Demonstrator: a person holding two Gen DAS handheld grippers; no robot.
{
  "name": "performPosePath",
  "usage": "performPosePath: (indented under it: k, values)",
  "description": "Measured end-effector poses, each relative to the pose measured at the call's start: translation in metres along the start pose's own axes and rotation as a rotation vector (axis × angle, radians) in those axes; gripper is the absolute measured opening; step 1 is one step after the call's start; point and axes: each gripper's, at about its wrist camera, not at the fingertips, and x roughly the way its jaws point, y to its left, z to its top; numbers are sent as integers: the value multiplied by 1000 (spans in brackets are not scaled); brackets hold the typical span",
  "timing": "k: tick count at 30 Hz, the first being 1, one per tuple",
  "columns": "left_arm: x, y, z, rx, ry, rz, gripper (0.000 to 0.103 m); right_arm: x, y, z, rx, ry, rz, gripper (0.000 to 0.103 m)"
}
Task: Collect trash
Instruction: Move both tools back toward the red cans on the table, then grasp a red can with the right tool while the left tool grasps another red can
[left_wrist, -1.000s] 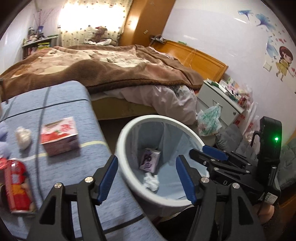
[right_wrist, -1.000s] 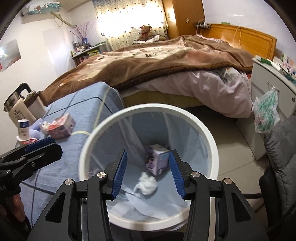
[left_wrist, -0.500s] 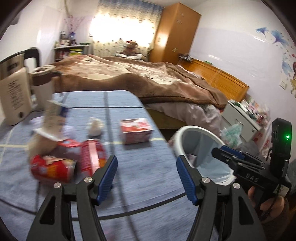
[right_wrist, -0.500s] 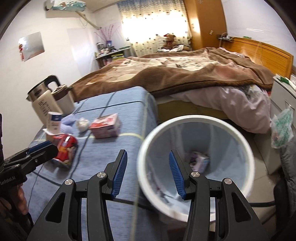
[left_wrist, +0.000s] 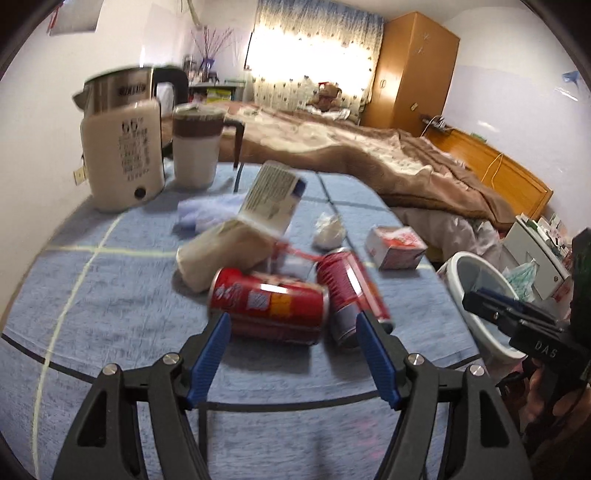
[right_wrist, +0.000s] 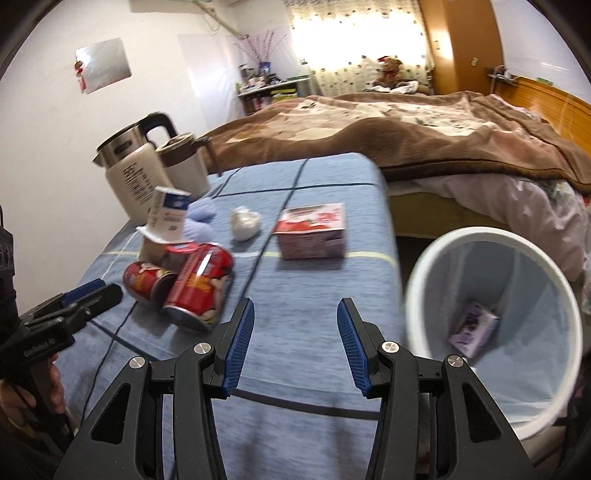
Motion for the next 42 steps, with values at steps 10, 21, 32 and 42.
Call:
performPosePath:
  k: [10, 21, 32, 42]
  values:
    - [18, 5, -7, 15, 80, -62, 72, 27, 29, 14, -25, 36, 35, 48]
    - [29, 29, -13, -28, 105, 23, 72, 43, 46, 21, -32, 57, 71, 48]
    - [5, 90, -23, -116, 91, 156, 72, 69, 70, 20, -66, 128, 142, 48]
    - [-23, 103, -14, -213, 13, 81, 76, 86, 83, 17, -71, 156, 139, 53]
